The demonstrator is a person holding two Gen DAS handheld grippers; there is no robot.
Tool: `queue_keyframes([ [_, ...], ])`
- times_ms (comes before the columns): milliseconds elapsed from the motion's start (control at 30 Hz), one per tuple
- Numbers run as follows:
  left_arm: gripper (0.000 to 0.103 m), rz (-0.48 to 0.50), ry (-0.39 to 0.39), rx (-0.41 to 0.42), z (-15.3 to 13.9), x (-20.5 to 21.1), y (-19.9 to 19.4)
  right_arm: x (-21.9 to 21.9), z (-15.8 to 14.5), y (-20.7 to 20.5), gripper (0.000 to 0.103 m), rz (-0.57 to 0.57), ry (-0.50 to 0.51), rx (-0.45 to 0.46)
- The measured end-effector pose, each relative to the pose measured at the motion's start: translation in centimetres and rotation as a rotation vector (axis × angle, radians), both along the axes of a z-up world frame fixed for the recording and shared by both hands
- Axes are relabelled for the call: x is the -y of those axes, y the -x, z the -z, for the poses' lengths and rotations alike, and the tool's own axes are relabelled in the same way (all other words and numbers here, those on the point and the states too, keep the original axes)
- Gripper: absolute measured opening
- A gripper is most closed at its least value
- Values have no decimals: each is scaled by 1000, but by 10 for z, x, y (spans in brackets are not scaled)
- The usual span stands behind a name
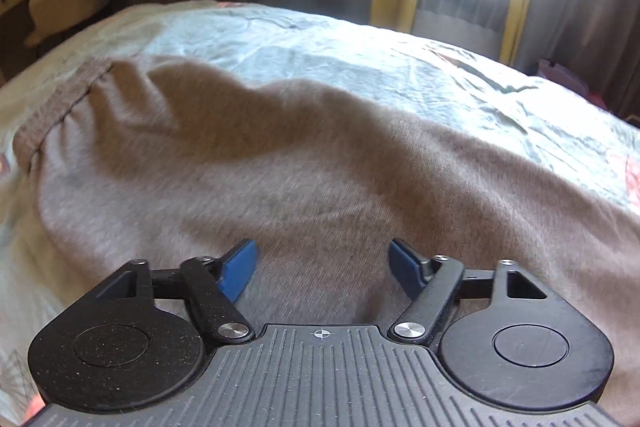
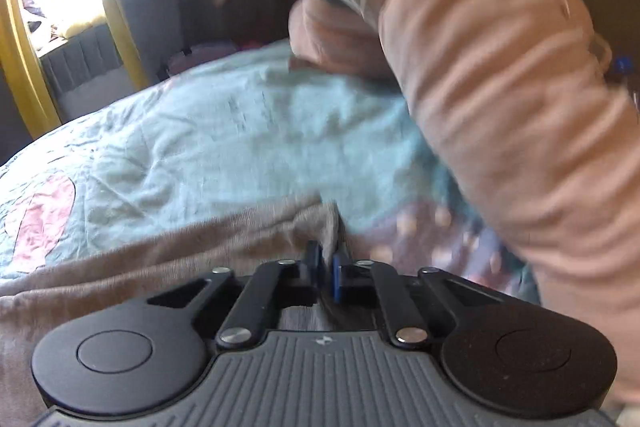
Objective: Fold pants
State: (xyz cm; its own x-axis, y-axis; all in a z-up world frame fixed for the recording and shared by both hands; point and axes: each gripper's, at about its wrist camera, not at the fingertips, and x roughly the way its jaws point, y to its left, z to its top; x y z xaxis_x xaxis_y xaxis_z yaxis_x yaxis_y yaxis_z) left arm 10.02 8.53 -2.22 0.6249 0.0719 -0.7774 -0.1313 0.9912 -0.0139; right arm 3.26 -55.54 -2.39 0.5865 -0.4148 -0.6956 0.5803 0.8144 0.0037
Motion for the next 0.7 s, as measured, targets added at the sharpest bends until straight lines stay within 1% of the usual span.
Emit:
queue_keyframes([
  [33, 62, 0, -30, 9, -1, 4, -1, 0, -6, 2, 3, 12, 43, 33],
  [67, 59, -6, -66, 19, -2, 15, -4, 3, -11, 4, 2, 45, 82, 71],
  [100, 60, -21, -94, 17, 0, 14, -9, 8, -16, 8, 2, 97, 127, 122],
  [133, 58, -44, -121, 3, 1, 16, -12, 16, -17, 9, 4, 156, 137, 116],
  [167, 54, -68, -132, -8, 1, 15, -15, 27, -19, 11, 7, 201, 98, 81],
  [200, 51, -85, -116, -5, 1, 18, -17, 32, -22, 21, 7, 214, 36, 92],
  [233, 52, -84, -76, 7, -5, 18, -15, 32, -26, 37, 7, 205, -24, 145],
  [267, 54, -63, -32, 24, -10, 16, -8, 26, -29, 55, 9, 187, -65, 186],
  [300, 58, -29, 2, 32, -13, 17, -2, 16, -31, 75, 10, 171, -92, 209],
  [367, 63, 55, 30, 36, -16, 26, 8, -7, -27, 112, 10, 107, -150, 237],
  [433, 64, 152, 49, 30, -11, 41, 16, -24, -11, 140, 11, 34, -259, 245],
  [467, 67, 175, 56, 14, -8, 45, 17, -26, 1, 149, 20, 4, -340, 240],
  [500, 68, 180, 34, -11, -1, 51, 16, -28, 17, 155, 29, -1, -387, 200],
  [533, 66, 159, -23, -39, 6, 54, 13, -30, 27, 161, 27, 52, -355, 147],
  [567, 61, 108, -104, -64, 11, 54, 9, -29, 30, 170, 10, 110, -321, 153],
  [600, 60, 60, -158, -68, 10, 52, 8, -28, 26, 180, 9, 175, -308, 180],
  [633, 60, 25, -167, -59, 5, 47, 10, -26, 21, 186, 10, 224, -311, 208],
  [667, 59, 4, -159, -53, -1, 42, 12, -24, 14, 193, 19, 274, -304, 228],
  [700, 60, -7, -134, -41, -8, 35, 17, -21, 8, 197, 49, 317, -279, 228],
])
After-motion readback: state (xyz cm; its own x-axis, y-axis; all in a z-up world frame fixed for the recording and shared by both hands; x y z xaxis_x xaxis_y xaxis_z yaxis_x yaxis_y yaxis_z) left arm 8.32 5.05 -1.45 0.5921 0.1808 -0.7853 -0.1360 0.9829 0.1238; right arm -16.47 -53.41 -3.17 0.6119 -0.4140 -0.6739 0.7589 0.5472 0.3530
